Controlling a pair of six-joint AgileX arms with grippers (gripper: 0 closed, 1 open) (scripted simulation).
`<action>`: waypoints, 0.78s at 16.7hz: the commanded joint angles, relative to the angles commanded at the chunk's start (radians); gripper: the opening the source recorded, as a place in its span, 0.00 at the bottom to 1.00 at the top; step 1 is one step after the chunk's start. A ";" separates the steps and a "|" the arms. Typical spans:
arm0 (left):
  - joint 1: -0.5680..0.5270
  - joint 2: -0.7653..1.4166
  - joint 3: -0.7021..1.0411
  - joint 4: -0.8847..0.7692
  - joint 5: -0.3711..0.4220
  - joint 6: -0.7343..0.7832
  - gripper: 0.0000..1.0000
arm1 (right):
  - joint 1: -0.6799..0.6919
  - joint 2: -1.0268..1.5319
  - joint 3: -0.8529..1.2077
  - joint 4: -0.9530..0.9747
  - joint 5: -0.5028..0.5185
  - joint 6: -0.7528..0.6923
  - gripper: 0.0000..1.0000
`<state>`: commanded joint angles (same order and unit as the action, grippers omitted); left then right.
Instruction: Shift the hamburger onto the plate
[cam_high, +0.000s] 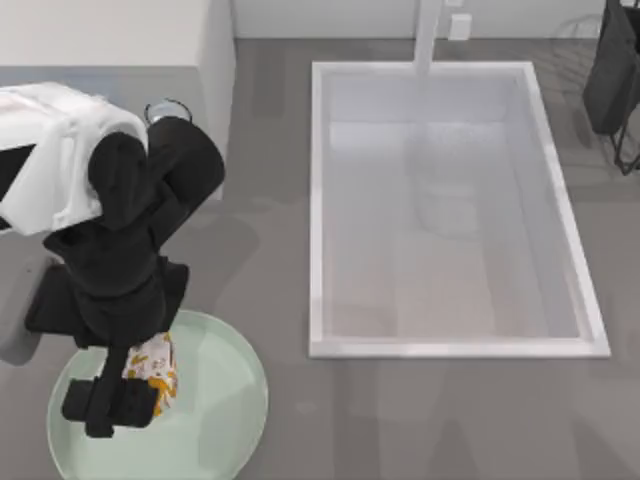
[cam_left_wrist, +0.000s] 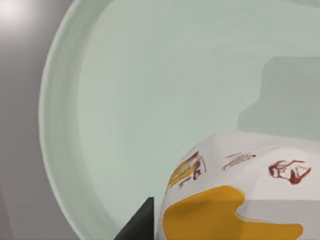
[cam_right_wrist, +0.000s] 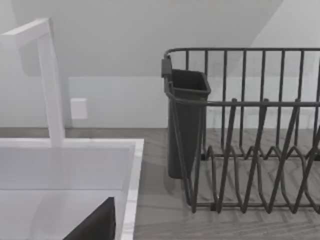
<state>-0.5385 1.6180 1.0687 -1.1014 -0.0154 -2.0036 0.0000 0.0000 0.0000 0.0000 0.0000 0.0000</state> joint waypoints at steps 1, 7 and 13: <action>0.001 -0.005 0.006 0.008 -0.001 -0.017 0.00 | 0.000 0.000 0.000 0.000 0.000 0.000 1.00; 0.004 -0.005 0.008 0.012 -0.002 -0.025 0.00 | 0.000 0.000 0.000 0.000 0.000 0.000 1.00; 0.006 0.030 -0.083 0.159 -0.002 -0.020 0.00 | 0.000 0.000 0.000 0.000 0.000 0.000 1.00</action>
<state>-0.5322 1.6476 0.9859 -0.9420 -0.0175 -2.0231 0.0000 0.0000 0.0000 0.0000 0.0000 0.0000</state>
